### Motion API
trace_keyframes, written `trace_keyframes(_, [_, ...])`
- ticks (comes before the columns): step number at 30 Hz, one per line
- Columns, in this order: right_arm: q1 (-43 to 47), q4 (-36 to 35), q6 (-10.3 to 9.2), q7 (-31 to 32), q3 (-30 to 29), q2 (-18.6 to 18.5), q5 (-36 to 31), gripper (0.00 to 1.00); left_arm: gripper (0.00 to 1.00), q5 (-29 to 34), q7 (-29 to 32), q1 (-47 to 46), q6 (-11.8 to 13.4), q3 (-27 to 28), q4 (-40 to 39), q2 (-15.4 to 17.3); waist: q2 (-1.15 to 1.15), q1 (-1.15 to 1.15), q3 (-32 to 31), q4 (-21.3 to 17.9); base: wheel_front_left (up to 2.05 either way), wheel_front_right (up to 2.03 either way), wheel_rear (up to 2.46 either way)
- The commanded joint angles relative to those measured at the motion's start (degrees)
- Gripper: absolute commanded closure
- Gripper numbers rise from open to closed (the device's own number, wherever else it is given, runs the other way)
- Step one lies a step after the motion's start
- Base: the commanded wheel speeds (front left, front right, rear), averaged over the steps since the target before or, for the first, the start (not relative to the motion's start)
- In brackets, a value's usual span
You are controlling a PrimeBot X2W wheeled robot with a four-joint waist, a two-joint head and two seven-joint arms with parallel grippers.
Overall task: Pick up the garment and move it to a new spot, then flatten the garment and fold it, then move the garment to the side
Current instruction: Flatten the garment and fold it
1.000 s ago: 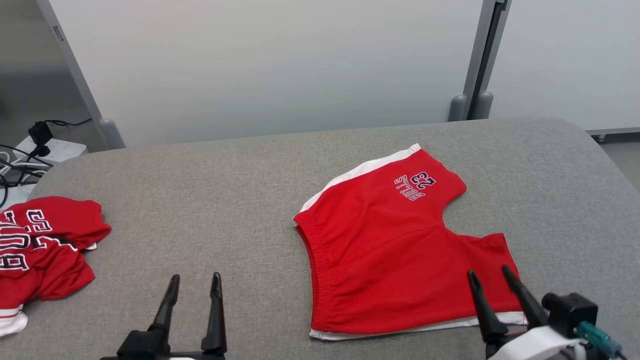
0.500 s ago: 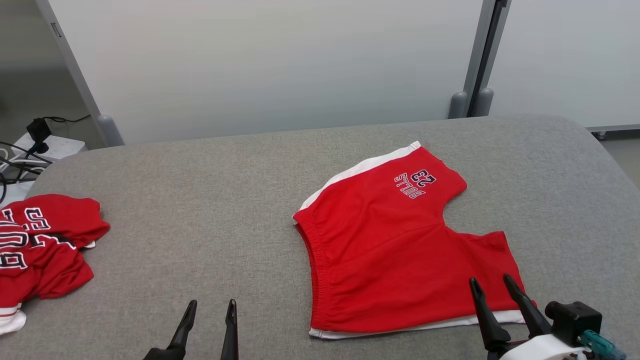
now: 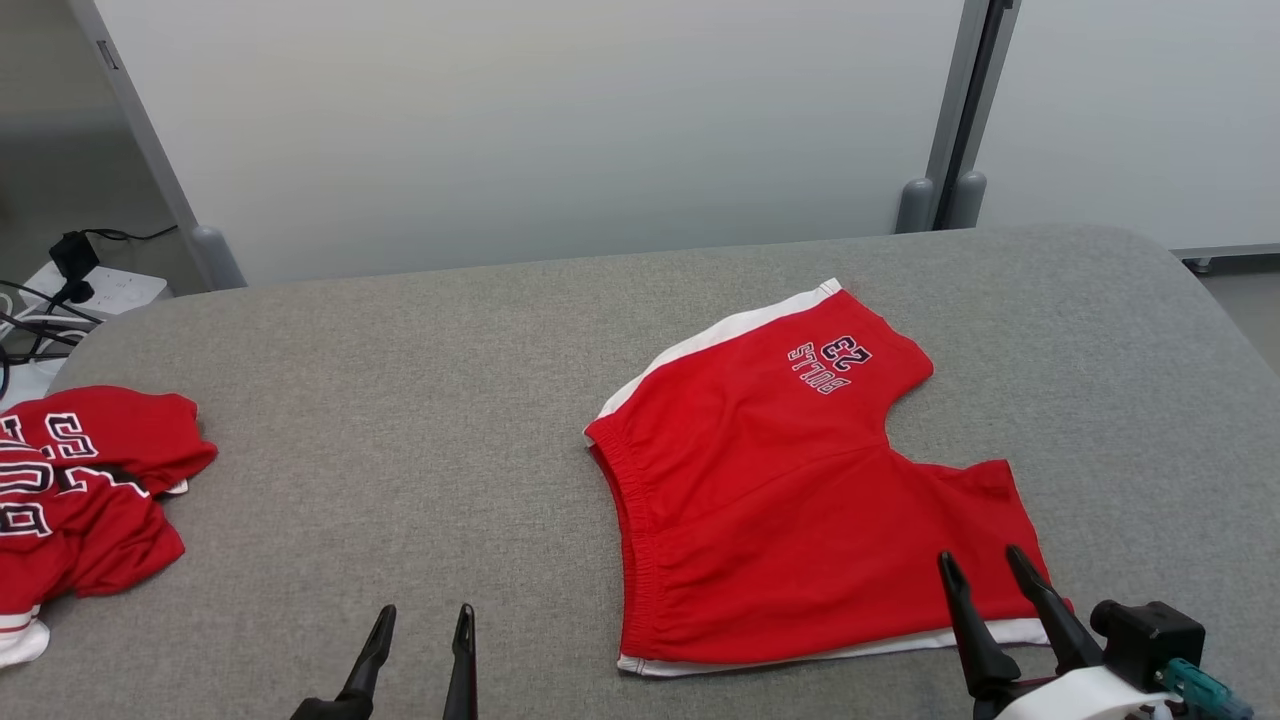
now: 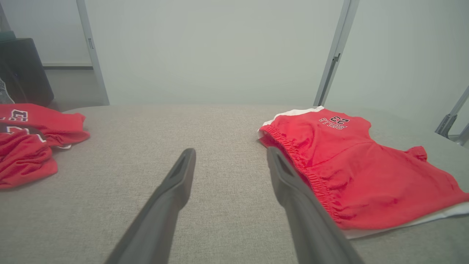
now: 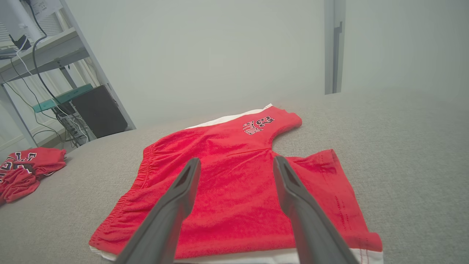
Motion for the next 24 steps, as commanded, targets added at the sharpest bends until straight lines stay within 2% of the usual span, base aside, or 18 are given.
trace_keyframes(1, [-0.8, -1.6, 0.1, -0.8, 0.6, -0.5, -0.5, 0.0, 0.0, 0.2, -0.6, -2.4, 0.0, 2.0, -1.5, 0.1, 0.0, 0.0, 0.0, 0.1, 0.0, 0.0, 0.0])
trace_keyframes(12, [-0.9, -1.6, 0.1, -0.8, 0.2, -0.2, -1.3, 0.0, 0.0, 0.1, -0.6, -3.3, -0.7, 2.2, -2.0, 0.1, 0.0, 0.0, 0.1, -0.1, 0.0, 0.0, 0.0])
trace_keyframes(18, [-1.6, -2.7, 0.1, -0.8, -1.5, -0.1, -2.3, 0.0, 0.0, 4.7, -0.6, -6.5, -5.2, -5.2, 6.5, 0.1, 0.0, 0.0, 1.3, -1.3, 0.0, 0.0, 0.0])
trace_keyframes(24, [-2.5, -3.9, 0.1, -0.8, -2.0, -0.4, -2.9, 0.0, 0.0, 5.3, -0.6, -12.2, -6.8, -10.8, 14.4, 0.0, 0.0, 0.0, 3.5, -3.6, 0.0, 0.0, 0.0])
